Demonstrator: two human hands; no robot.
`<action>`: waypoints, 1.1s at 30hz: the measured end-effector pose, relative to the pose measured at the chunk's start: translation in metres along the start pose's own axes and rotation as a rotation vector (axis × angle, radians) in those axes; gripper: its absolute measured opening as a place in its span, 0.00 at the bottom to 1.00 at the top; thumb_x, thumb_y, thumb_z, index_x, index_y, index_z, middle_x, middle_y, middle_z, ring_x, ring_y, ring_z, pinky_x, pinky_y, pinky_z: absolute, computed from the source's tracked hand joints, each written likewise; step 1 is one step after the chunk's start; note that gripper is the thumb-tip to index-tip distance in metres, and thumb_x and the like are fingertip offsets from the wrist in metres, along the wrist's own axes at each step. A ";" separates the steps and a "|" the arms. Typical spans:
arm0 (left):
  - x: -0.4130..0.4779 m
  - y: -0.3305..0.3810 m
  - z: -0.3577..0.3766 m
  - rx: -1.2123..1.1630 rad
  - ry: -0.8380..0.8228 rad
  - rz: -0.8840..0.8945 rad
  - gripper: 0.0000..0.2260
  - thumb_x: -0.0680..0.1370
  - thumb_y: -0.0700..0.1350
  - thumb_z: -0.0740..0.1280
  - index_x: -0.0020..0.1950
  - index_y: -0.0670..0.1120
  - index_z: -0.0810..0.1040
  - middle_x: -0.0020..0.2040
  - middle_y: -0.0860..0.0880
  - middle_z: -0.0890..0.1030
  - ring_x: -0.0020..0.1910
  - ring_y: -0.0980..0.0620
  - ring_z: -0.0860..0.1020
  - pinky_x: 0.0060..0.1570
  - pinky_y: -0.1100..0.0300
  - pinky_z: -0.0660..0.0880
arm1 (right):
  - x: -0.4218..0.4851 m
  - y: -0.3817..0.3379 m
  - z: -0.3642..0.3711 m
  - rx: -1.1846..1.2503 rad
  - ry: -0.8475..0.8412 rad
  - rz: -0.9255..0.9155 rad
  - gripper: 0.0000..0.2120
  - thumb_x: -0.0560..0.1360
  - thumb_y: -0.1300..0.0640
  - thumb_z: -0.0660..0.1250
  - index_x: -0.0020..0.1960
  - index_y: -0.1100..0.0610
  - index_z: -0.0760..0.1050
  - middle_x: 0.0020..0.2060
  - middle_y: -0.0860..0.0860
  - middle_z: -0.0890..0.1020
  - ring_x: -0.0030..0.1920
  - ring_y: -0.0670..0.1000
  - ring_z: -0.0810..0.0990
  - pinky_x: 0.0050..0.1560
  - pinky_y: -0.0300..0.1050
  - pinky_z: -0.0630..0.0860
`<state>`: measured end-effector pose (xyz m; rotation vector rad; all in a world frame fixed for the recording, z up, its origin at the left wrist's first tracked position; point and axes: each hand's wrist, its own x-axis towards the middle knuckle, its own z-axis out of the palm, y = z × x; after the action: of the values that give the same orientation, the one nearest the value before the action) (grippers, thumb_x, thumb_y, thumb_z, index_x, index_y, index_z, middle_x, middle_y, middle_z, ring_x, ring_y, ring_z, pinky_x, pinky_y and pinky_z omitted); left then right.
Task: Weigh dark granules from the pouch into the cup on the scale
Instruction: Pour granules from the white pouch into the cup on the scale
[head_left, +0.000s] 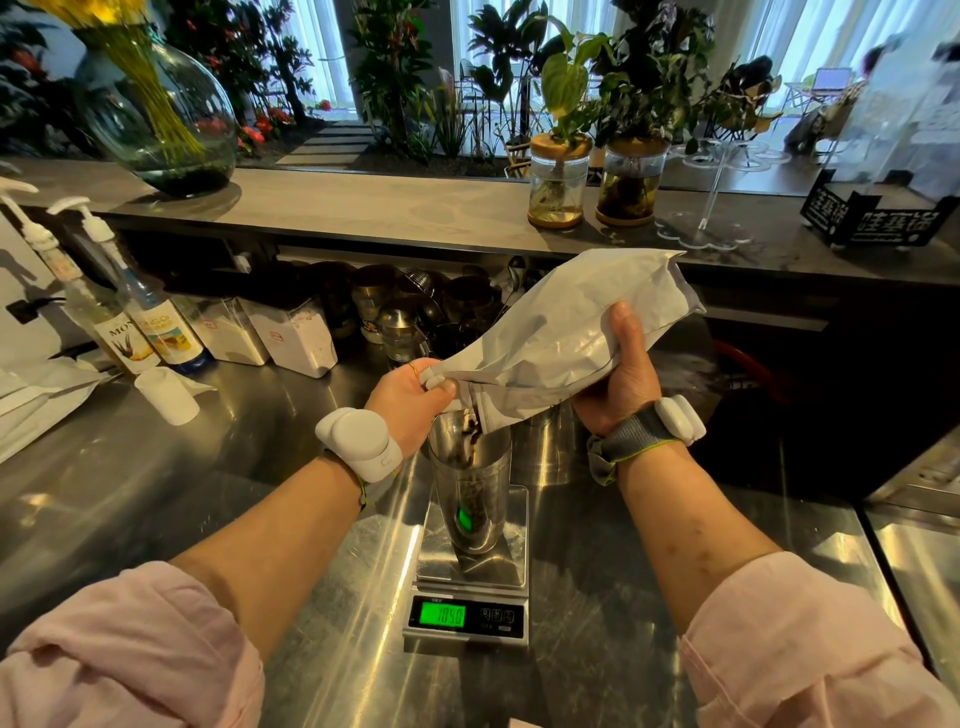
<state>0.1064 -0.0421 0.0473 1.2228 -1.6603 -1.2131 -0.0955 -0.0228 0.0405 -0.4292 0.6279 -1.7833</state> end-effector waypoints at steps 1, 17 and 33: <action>0.000 0.000 -0.001 0.010 0.001 -0.001 0.11 0.77 0.38 0.62 0.44 0.55 0.76 0.47 0.47 0.81 0.52 0.45 0.79 0.56 0.53 0.75 | 0.000 0.000 0.000 0.002 -0.004 0.004 0.48 0.47 0.44 0.82 0.64 0.50 0.71 0.57 0.55 0.81 0.62 0.61 0.77 0.61 0.65 0.73; 0.001 0.002 0.002 -0.208 -0.041 -0.016 0.11 0.77 0.32 0.58 0.46 0.45 0.76 0.44 0.47 0.80 0.44 0.53 0.80 0.38 0.65 0.81 | -0.001 -0.001 0.003 0.001 0.005 0.023 0.50 0.47 0.43 0.82 0.67 0.50 0.70 0.64 0.58 0.77 0.64 0.61 0.76 0.62 0.65 0.72; 0.004 -0.005 -0.004 -0.008 0.006 -0.027 0.11 0.76 0.39 0.63 0.44 0.56 0.77 0.51 0.43 0.82 0.54 0.43 0.79 0.61 0.44 0.74 | 0.001 -0.002 0.004 -0.003 -0.002 0.033 0.53 0.49 0.44 0.82 0.71 0.51 0.67 0.65 0.58 0.76 0.64 0.61 0.75 0.62 0.65 0.72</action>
<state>0.1100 -0.0477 0.0441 1.2466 -1.6383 -1.2299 -0.0948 -0.0242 0.0445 -0.4206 0.6324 -1.7505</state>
